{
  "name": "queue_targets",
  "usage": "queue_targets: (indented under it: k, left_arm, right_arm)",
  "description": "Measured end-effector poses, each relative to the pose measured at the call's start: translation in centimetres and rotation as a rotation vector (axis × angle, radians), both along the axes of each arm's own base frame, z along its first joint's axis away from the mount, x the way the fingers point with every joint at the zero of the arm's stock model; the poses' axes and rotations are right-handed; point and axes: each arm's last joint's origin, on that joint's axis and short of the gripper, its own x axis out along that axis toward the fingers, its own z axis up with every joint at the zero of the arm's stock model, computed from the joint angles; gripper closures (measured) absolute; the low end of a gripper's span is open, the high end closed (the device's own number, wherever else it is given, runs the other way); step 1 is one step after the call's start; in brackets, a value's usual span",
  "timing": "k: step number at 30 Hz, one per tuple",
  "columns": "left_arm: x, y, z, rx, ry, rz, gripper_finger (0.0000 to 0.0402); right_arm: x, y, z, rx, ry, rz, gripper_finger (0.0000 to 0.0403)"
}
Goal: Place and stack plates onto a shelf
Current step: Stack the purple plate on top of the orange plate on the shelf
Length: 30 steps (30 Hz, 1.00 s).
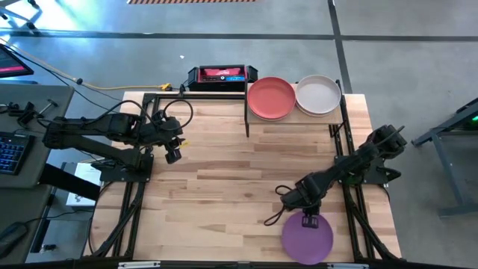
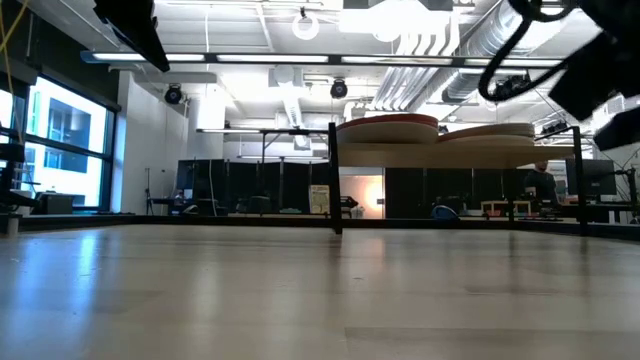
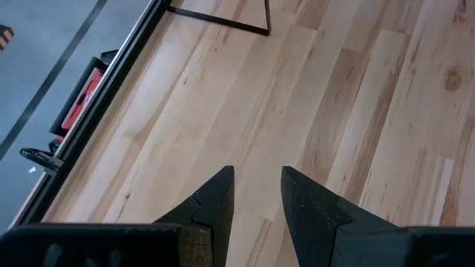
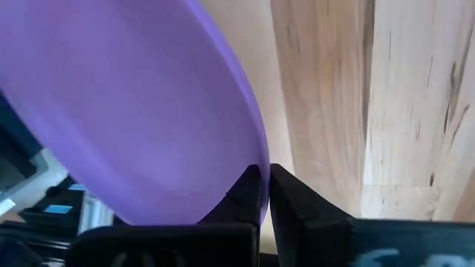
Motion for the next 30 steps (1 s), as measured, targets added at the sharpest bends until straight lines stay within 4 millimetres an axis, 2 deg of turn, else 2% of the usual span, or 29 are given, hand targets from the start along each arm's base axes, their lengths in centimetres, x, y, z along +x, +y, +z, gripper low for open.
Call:
queue_targets:
  k: [13,19,25,30]
  left_arm:
    - [0.0,0.0,0.0,0.0,0.0,-0.001,0.0298]
    - [0.0,0.0,0.0,-0.01,0.001,-0.007,0.0298]
    - [0.0,0.0,0.0,-0.015,0.001,-0.011,0.0298]
    - [0.0,0.0,0.0,-0.015,0.001,-0.011,0.0298]
  right_arm:
    - [1.5,0.8,3.0,0.001,-0.023,-0.122,0.0403]
    - [2.6,0.7,4.4,0.013,-0.027,-0.243,0.0403]
    - [4.6,-0.9,7.0,-0.007,-0.106,-0.361,0.0403]
    - [5.8,-3.4,9.3,-0.046,-0.146,-0.395,0.0403]
